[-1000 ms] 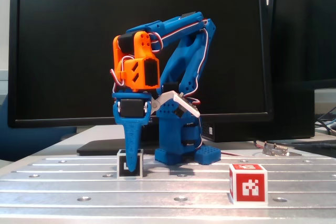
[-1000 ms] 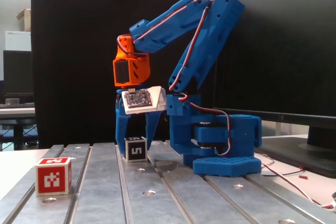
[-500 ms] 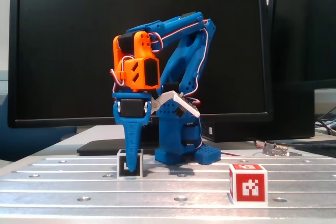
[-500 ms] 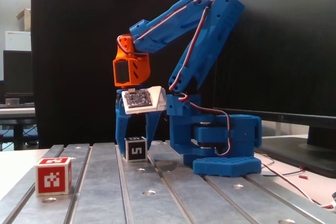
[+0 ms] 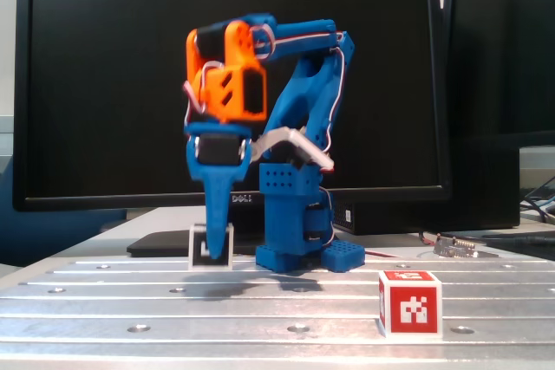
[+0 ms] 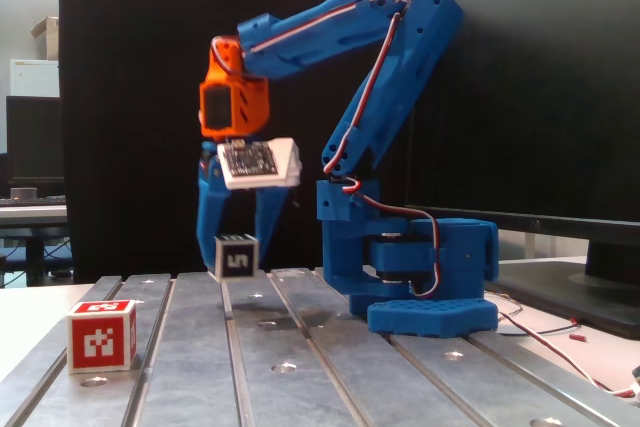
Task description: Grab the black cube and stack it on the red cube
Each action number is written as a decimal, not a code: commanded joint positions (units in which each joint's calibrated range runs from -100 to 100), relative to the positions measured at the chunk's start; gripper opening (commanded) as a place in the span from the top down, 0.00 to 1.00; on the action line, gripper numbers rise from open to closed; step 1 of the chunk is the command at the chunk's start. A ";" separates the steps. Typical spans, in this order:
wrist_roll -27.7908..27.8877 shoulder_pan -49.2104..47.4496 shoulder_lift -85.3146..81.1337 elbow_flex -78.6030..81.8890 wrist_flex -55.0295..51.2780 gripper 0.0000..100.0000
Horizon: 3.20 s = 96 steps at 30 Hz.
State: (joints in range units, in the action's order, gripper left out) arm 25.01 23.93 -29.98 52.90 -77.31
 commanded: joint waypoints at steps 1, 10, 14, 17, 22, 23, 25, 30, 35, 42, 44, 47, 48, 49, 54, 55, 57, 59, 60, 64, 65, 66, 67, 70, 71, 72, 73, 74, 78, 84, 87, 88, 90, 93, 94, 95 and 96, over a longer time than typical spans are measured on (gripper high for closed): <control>0.03 -2.92 0.15 -6.09 -2.51 0.85; 0.30 -14.37 0.07 -10.70 -2.68 0.85; 0.30 -20.49 0.07 -11.88 -2.68 0.85; 0.30 -25.07 0.07 -12.06 -2.43 0.85; 0.35 -32.97 0.15 -11.88 -0.63 0.85; 0.35 -34.22 0.15 -11.70 0.23 0.85; 0.35 -36.22 0.15 -11.06 1.51 0.85; 1.14 -37.47 0.15 -6.81 7.41 0.85; 2.72 -39.54 0.32 -5.45 9.20 0.85; 4.45 -41.16 5.00 -6.36 7.75 0.85; 4.66 -41.31 6.42 -7.62 7.66 0.85; 4.66 -41.90 8.01 -10.70 6.38 0.85; 4.71 -42.12 8.34 -12.24 5.36 0.85; 4.71 -42.79 8.51 -13.60 4.24 0.85; 4.71 -43.82 9.43 -19.02 -0.37 0.85; 4.71 -43.90 9.51 -20.02 -0.80 0.85; 4.77 -43.97 10.01 -21.37 -1.48 0.85; 5.35 -43.97 10.76 -22.55 -1.83 0.85; 5.92 -43.97 11.27 -23.00 -1.83 0.85; 8.03 -44.04 13.27 -24.54 -2.25 0.85; 8.66 -44.04 13.77 -24.99 -2.25 0.85; 9.19 -44.04 14.11 -25.44 -2.25 0.85; 9.66 -43.97 14.44 -25.90 -2.34 0.85; 11.82 -43.82 15.36 -26.35 -2.51 0.85; 12.39 -43.60 15.69 -26.35 -2.51 0.85; 12.76 -43.45 16.03 -26.35 -2.43 0.85; 13.13 -43.38 16.36 -26.44 -2.25 0.85; 13.71 -43.38 16.78 -26.53 -2.08 0.85; 14.55 -43.23 18.45 -28.88 -2.51 0.85; 14.55 -43.23 22.38 -33.13 -2.68 0.85; 14.55 -42.94 23.80 -34.76 -2.68 0.85; 14.55 -42.49 24.13 -35.12 -2.68 0.85; 14.55 -42.35 24.63 -35.49 -2.68 0.85; 14.55 -42.20 24.80 -35.40 -2.60 0.84; 14.55 -42.12 24.80 -35.40 -2.60 0.84; 14.60 -42.12 24.80 -35.40 -2.51 0.85; 14.66 -42.12 24.80 -35.12 -2.43 0.85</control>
State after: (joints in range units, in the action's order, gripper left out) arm 39.39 -18.22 -4.86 19.93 -79.72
